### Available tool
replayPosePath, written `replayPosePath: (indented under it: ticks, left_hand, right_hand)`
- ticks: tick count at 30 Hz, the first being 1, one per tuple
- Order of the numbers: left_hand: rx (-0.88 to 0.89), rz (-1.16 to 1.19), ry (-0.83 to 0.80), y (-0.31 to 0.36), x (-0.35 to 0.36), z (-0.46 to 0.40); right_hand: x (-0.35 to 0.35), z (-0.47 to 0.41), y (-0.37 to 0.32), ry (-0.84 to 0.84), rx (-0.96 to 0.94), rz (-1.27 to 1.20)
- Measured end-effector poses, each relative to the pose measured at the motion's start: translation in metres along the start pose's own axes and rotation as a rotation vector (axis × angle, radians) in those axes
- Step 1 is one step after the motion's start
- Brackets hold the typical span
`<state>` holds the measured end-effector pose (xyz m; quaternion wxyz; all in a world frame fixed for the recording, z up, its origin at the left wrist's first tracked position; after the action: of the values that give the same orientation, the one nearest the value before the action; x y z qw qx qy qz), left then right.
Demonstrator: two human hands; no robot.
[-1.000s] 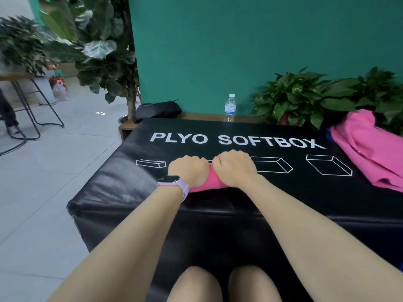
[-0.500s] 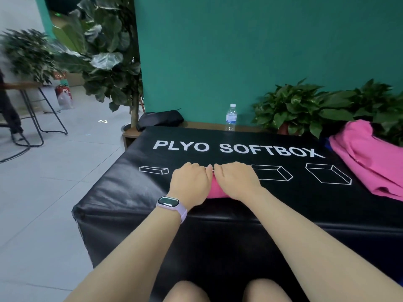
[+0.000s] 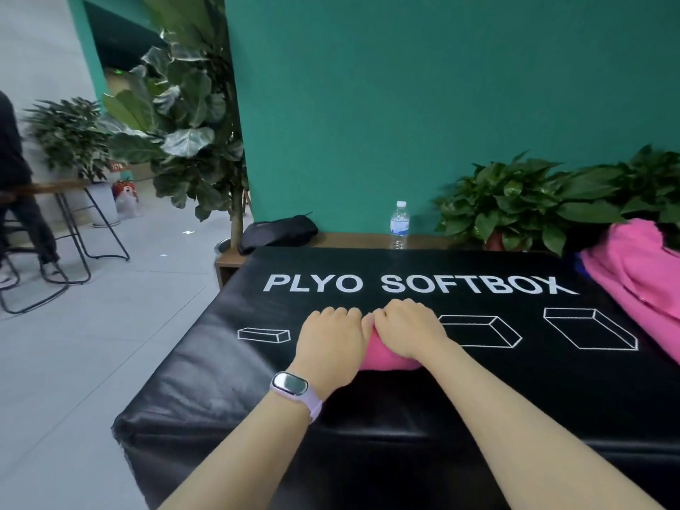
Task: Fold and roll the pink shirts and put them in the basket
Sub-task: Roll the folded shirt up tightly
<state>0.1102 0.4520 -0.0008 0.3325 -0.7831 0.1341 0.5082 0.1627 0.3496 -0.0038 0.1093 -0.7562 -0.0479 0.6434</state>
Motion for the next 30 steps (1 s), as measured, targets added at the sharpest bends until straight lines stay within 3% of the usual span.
replayPosePath:
  ticks: [2,6,8,12,16,18,21,25,27,30]
  left_hand:
    - [-0.026,0.032,-0.029,-0.011,0.008,-0.01]
    - [-0.082,0.107,-0.156,-0.034,0.028,-0.031]
    - [-0.114,0.139,-0.169,-0.041,0.034,-0.035]
    - [-0.156,0.003,0.044,-0.039,0.014,-0.033]
    - [-0.138,-0.032,0.161,-0.014,0.008,-0.027]
    - [-0.145,-0.018,0.119,-0.016,0.017,-0.029]
    - [-0.18,-0.014,0.078,-0.035,0.024,-0.041]
    - [-0.125,0.013,-0.105,-0.051,0.039,-0.067]
    - [-0.129,0.031,-0.072,-0.051,0.037,-0.066]
    - [-0.069,0.066,0.153,-0.042,0.024,-0.048]
  right_hand:
    - [0.002,-0.004,-0.003,0.01,-0.028,-0.011]
    - [-0.011,0.026,0.0,0.385,-0.132,-0.118]
    - [-0.007,0.035,0.0,0.438,-0.167,-0.114]
    - [-0.005,0.002,0.0,0.308,-0.066,-0.095]
    - [0.01,-0.041,0.002,-0.035,0.05,-0.198]
    - [0.01,-0.042,-0.006,-0.007,-0.032,-0.087]
    - [0.001,-0.019,-0.022,0.288,-0.3,0.13]
    - [-0.003,-0.018,-0.011,0.325,-0.327,-0.021]
    - [0.0,-0.028,-0.015,0.283,-0.304,-0.024]
    - [-0.002,-0.053,-0.019,0.193,-0.297,-0.074]
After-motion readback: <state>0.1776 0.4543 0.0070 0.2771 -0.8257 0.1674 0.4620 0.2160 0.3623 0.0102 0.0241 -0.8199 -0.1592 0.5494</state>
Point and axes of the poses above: each hand's wrist, its own z-axis away from the middle knuckle, its own x-axis out of the palm, y = z × x, the point moved 9 cm from there along -z, towards the middle knuckle, and after that the axes turned 13 degrees about x, right-handed, at the moved point
